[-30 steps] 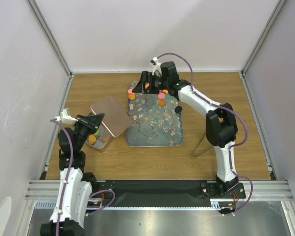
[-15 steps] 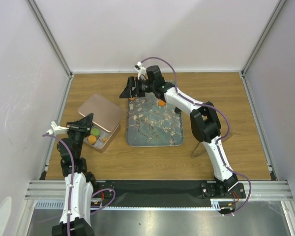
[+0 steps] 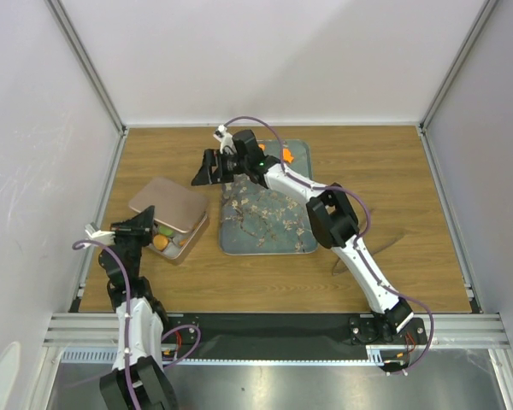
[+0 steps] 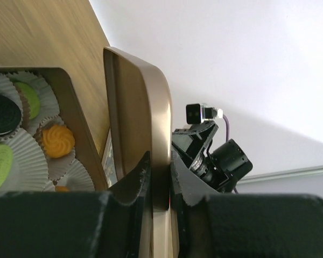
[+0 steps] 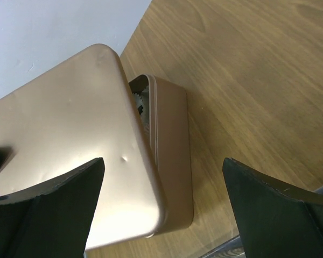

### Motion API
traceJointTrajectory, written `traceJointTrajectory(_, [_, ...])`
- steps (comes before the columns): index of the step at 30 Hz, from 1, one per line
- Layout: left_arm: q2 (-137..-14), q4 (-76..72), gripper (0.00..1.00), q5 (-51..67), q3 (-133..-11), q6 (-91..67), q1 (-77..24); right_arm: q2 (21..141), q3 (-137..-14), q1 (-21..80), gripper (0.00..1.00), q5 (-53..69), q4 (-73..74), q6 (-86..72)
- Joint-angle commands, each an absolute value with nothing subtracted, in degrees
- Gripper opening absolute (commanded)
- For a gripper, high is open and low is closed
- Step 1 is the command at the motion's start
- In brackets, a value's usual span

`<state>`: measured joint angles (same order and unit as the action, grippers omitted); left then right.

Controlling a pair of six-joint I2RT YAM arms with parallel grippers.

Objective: Pack the cookies

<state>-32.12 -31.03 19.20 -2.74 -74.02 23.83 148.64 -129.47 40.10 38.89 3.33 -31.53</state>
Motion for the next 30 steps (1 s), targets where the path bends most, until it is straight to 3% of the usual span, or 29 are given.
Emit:
traceJointTrajectory(1, [-33.7,-39.4,0.0,22.1,-1.8,-75.7,24.9,149.1,-133.3,41.0,1.0,39.2,0.8,-32.1])
traceJointTrajectory(30, [-40.7,-39.9,0.04,28.3,-1.2,-73.8,29.7,152.1,-133.5,43.9,1.0,44.6,0.8,-32.5])
